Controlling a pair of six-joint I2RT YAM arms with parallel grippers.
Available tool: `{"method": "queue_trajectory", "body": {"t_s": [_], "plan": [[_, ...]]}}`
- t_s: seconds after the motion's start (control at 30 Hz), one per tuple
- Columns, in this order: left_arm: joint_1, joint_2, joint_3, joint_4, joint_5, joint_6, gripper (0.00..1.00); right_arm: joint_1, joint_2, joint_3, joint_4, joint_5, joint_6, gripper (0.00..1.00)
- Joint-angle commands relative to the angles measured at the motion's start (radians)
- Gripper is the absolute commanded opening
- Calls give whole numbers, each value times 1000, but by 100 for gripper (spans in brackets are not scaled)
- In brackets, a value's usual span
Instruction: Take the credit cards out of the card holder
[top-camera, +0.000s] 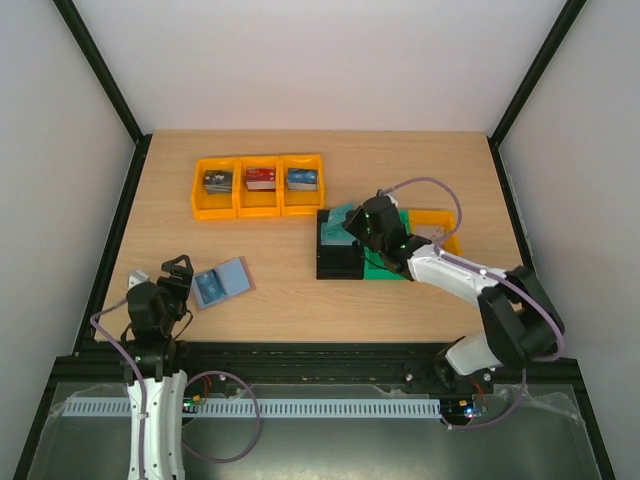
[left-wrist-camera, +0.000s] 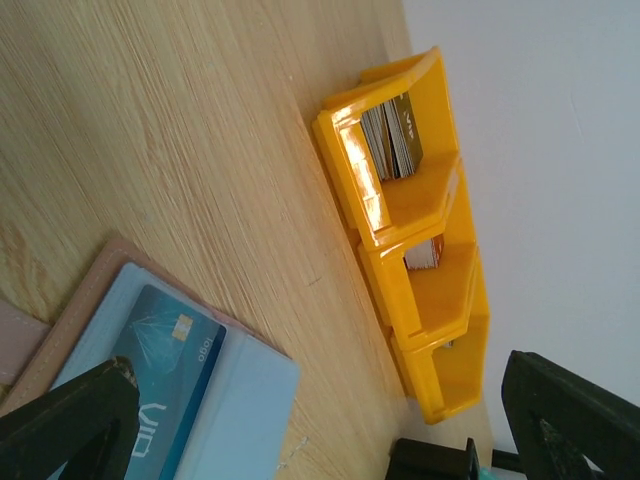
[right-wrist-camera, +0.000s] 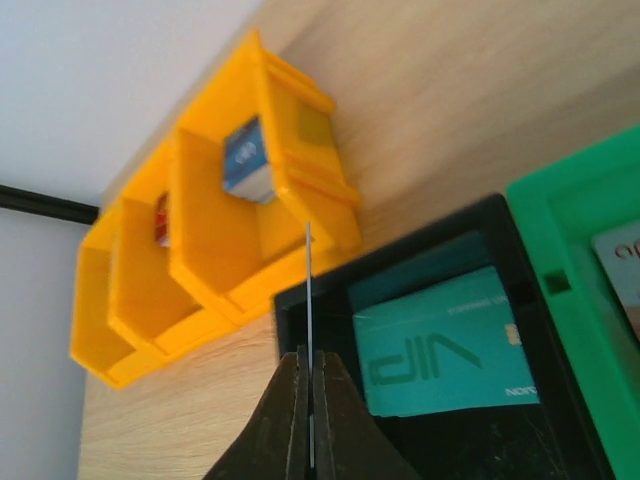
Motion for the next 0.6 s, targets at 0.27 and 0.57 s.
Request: {"method": "queue_trajectory", "body": {"t_s": [0.27,0.57], "plan": [[3,-34,-32,-12,-21,-9,99,-3,174,-6,109,-5,139,2],[1,-49,-45,-4,-26,-11,100,-2,29,-58,34,68,158,2]]}}
